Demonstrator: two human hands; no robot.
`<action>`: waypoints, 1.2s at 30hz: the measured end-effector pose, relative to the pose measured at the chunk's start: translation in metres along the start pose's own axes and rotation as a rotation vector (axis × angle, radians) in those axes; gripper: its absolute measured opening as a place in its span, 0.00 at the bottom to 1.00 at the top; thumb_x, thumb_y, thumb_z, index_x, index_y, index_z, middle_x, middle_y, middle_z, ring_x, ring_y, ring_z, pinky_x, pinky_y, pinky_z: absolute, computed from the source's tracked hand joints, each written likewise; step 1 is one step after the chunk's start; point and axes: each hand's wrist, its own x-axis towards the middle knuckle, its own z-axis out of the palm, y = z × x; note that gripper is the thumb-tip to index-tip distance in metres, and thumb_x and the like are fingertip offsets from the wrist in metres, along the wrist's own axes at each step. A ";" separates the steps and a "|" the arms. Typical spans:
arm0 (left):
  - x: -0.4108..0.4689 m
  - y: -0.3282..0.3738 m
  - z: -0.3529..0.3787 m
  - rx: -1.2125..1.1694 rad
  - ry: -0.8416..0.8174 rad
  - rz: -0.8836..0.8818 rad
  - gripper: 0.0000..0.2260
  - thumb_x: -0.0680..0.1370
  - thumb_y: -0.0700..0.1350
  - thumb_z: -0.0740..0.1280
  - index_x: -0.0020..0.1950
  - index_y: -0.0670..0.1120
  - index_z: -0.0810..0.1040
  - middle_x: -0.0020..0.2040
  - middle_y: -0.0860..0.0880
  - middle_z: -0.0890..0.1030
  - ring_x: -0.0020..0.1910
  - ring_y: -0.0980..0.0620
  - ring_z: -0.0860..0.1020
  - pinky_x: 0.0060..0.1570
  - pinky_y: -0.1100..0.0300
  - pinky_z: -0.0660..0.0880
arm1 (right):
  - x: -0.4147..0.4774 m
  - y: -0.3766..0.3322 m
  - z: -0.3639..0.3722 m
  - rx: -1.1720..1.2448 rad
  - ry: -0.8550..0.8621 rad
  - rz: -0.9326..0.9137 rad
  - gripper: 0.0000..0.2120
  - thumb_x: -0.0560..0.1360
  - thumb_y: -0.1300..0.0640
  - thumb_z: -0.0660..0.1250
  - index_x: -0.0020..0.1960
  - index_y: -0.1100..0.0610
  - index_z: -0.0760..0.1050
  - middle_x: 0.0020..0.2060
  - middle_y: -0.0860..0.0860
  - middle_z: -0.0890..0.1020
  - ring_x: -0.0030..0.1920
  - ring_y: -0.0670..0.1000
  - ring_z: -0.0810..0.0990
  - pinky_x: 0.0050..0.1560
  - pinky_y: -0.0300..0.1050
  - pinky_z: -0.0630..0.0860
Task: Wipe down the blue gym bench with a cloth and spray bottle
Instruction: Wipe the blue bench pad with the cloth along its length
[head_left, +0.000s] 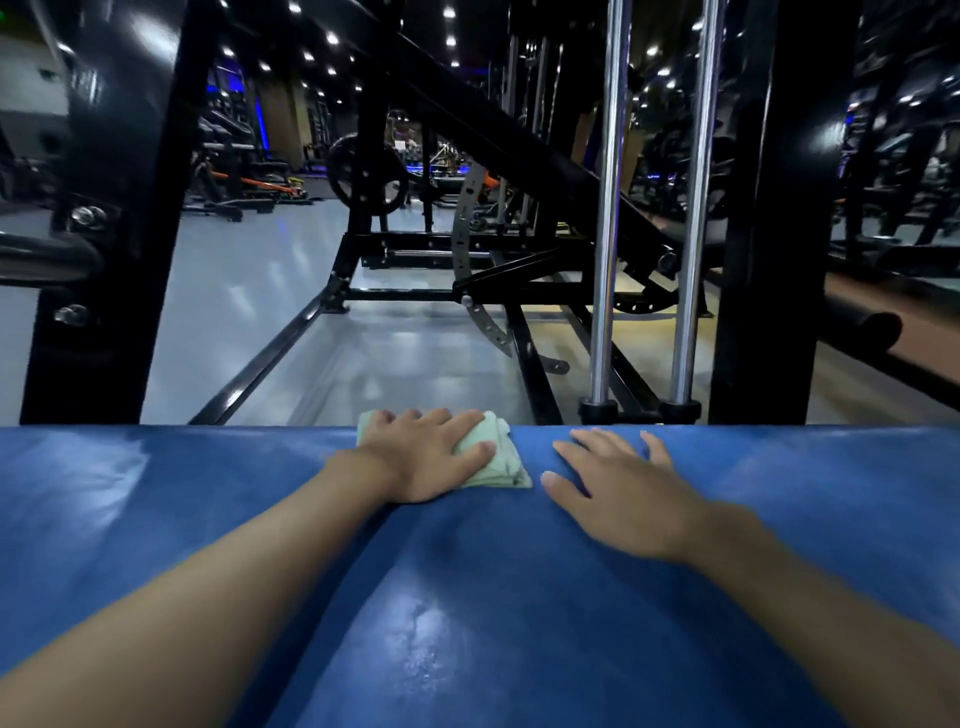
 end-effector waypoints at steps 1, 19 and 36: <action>-0.003 -0.009 0.000 0.003 0.007 -0.021 0.27 0.78 0.69 0.43 0.77 0.65 0.53 0.74 0.53 0.67 0.71 0.46 0.67 0.66 0.45 0.59 | 0.004 -0.007 -0.002 0.024 0.029 -0.015 0.27 0.82 0.39 0.44 0.77 0.49 0.58 0.78 0.47 0.56 0.79 0.47 0.47 0.76 0.61 0.39; -0.036 -0.104 0.002 0.017 -0.005 -0.116 0.33 0.73 0.72 0.37 0.77 0.67 0.52 0.74 0.55 0.67 0.73 0.47 0.65 0.68 0.44 0.58 | 0.026 -0.097 0.013 0.134 -0.037 -0.154 0.33 0.79 0.33 0.42 0.80 0.46 0.46 0.80 0.44 0.43 0.78 0.43 0.38 0.76 0.57 0.36; -0.058 -0.176 -0.001 0.048 0.017 -0.263 0.29 0.74 0.71 0.38 0.73 0.68 0.57 0.73 0.55 0.69 0.72 0.48 0.67 0.69 0.43 0.56 | 0.041 -0.160 0.021 0.053 -0.054 -0.275 0.30 0.80 0.35 0.45 0.79 0.46 0.50 0.80 0.46 0.47 0.79 0.47 0.41 0.76 0.60 0.36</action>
